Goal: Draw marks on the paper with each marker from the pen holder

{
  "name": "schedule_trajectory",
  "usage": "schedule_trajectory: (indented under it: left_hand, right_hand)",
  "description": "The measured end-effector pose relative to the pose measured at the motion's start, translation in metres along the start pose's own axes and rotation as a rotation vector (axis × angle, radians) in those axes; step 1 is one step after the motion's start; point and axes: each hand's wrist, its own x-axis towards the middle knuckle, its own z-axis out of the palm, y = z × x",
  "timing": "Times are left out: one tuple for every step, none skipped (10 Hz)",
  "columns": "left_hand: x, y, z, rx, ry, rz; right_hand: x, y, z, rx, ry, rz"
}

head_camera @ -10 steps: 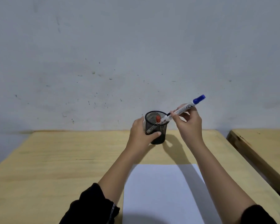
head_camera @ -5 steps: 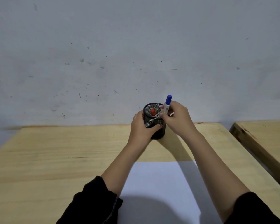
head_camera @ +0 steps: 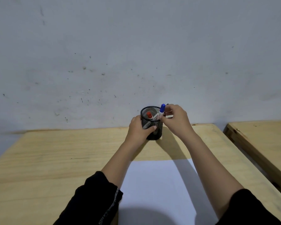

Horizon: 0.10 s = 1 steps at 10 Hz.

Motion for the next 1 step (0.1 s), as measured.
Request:
schedule_trajectory:
  left_hand:
    - [-0.0131, 0.012, -0.0142, 0.079, -0.073, -0.012]
  right_hand:
    - [-0.0088, -0.0064, -0.0089, 0.031, -0.012, 0.071]
